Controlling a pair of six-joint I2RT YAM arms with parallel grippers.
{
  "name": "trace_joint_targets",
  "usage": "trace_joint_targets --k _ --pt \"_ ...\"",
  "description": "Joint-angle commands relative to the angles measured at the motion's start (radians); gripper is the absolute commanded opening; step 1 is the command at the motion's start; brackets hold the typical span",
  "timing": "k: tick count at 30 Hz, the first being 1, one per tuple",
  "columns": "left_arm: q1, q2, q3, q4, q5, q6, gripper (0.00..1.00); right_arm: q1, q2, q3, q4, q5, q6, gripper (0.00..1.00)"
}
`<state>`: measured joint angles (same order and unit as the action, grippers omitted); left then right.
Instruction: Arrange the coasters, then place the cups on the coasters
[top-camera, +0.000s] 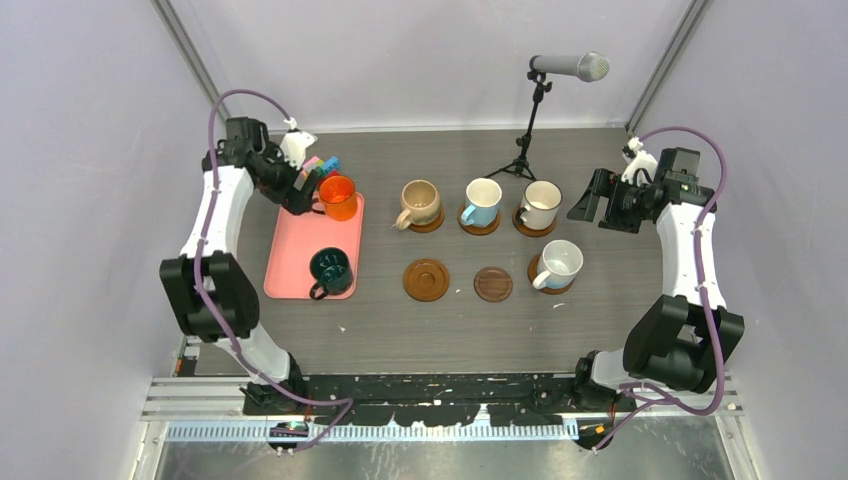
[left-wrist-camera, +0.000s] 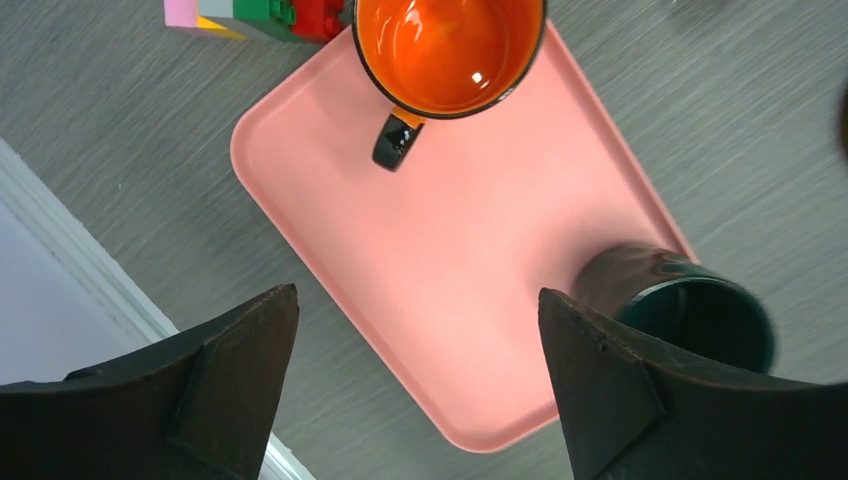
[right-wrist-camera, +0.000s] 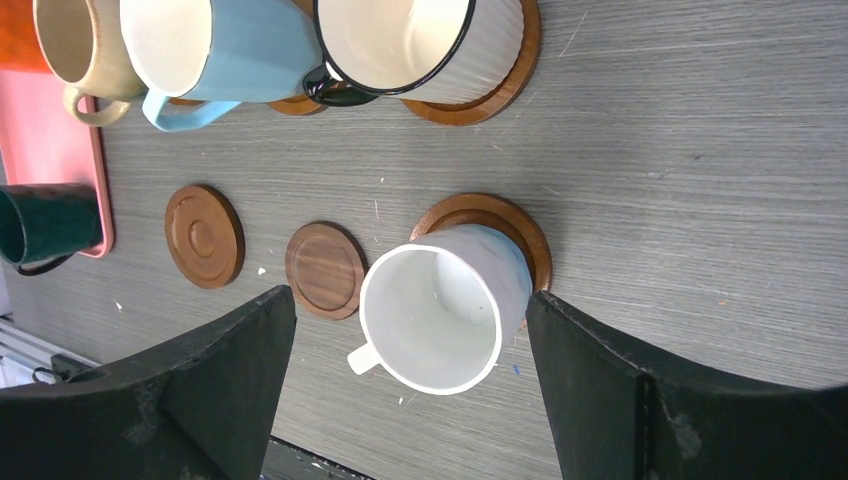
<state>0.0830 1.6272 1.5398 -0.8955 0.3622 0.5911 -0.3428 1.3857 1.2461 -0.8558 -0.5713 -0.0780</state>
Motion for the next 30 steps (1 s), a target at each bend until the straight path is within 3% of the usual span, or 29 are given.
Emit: trace_joint_targets --k 1,14,25,30 --pt "0.021 0.106 0.064 -0.015 0.072 0.205 0.89 -0.002 -0.001 0.038 -0.001 -0.025 -0.01 0.9" --pt "0.02 0.381 0.167 0.074 0.214 0.395 0.76 -0.002 0.024 0.058 -0.016 -0.011 -0.014 0.9" --pt "-0.001 0.481 0.189 0.051 0.254 0.46 0.53 -0.002 0.047 0.064 -0.016 -0.009 -0.006 0.89" --pt "-0.001 0.491 0.185 0.077 0.244 0.427 0.36 -0.002 0.048 0.062 -0.016 -0.006 -0.008 0.89"
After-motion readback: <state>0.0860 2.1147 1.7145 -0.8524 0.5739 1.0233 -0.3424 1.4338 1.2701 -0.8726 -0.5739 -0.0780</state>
